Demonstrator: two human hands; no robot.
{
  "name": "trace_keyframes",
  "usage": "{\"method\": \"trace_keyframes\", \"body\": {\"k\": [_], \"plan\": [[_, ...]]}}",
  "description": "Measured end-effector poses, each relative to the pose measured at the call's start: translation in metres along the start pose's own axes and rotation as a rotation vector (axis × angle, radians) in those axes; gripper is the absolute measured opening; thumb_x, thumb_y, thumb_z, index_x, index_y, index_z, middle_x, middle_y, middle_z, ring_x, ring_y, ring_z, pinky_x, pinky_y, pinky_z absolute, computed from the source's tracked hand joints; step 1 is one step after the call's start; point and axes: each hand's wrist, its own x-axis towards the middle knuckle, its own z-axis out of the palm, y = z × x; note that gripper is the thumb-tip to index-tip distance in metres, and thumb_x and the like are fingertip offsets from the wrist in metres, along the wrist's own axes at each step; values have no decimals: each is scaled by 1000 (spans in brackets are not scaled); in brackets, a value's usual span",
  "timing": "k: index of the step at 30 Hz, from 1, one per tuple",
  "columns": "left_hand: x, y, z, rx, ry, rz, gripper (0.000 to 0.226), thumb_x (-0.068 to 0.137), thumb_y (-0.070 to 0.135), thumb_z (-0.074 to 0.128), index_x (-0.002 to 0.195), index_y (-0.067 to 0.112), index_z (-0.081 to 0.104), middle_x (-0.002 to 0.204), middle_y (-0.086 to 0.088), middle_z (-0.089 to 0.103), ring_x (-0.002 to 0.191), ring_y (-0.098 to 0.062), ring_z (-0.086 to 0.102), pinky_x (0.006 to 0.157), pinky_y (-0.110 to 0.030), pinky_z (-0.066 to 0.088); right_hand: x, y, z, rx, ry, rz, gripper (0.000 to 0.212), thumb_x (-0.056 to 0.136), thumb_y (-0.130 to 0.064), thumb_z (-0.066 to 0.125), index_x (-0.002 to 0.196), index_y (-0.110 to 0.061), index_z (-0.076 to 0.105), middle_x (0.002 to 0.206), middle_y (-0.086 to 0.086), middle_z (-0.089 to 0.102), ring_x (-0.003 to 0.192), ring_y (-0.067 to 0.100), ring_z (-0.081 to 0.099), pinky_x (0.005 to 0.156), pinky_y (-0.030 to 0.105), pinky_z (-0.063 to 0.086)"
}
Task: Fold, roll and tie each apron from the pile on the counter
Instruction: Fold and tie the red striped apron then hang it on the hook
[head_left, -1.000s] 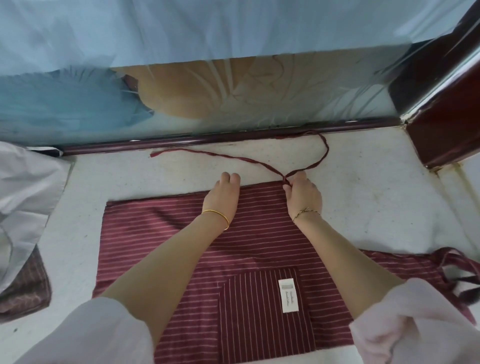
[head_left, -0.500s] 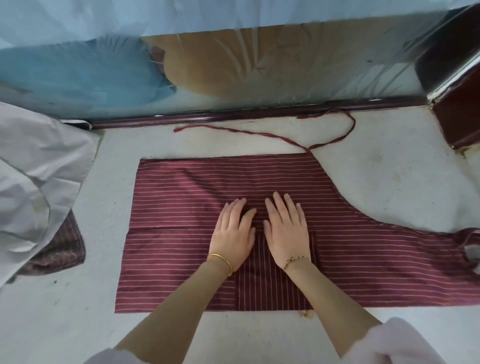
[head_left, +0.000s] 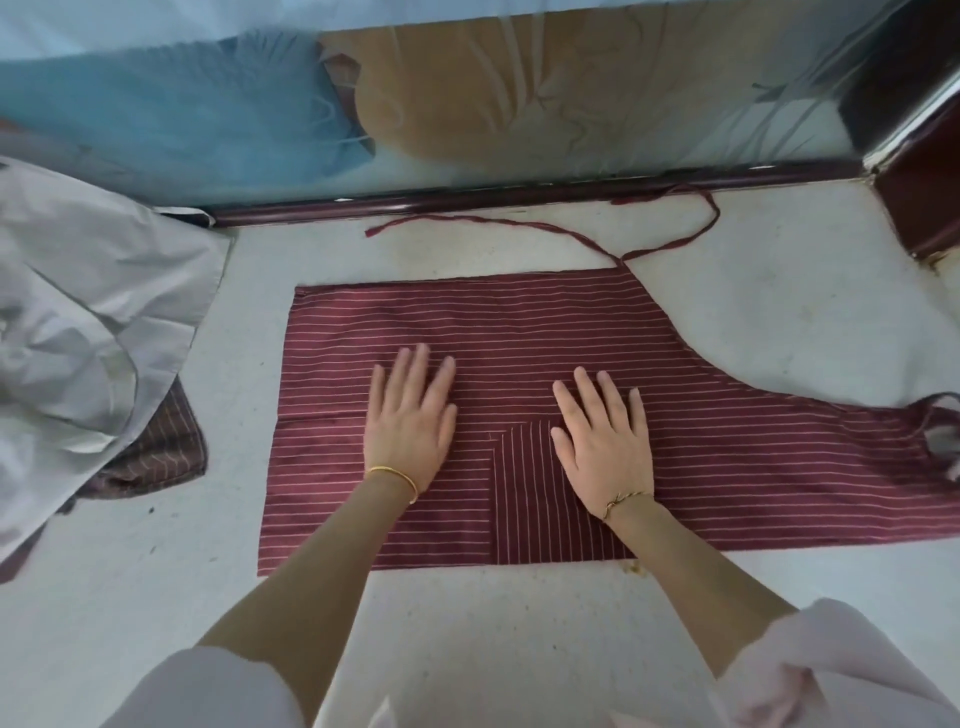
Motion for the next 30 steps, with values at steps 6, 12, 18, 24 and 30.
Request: {"method": "trace_keyframes", "body": {"k": [6,12,18,24,30], "plan": [[-16,-52,6,-21,-35,-396,55,98,46,11,150,31,2,159,-4,2,146,-25,-1,119,-45,3,-8,7,4,-6,-21,23,57,95,-48,20,144,-23,35,150,5,35,139,29,31,112,55,25],[-3,8,-19,-63,101,-245,56,99,35,30,149,13,17,156,-16,11,145,-30,6,118,-41,3,-13,10,-7,236,42,38,50,96,-35,40,144,-19,36,152,6,32,142,27,25,116,50,20],[8,177,-26,-222,6,299,51,100,26,36,147,12,24,156,-13,12,145,-28,7,117,-37,4,-64,64,-30,378,241,364,44,83,-5,59,127,-10,54,134,10,51,124,30,46,102,43,42],[5,296,-32,-213,-103,630,36,95,18,43,130,9,46,133,-13,42,118,-29,44,97,-38,40,-119,164,-42,458,268,782,42,85,-4,52,127,-9,50,130,9,46,114,25,47,96,39,43],[8,358,-35,-149,-236,742,28,98,21,41,123,9,43,125,-11,37,106,-25,47,85,-35,49,-127,229,-56,617,420,1113,30,91,-14,48,120,-9,49,122,10,46,104,28,51,78,38,47]]}}
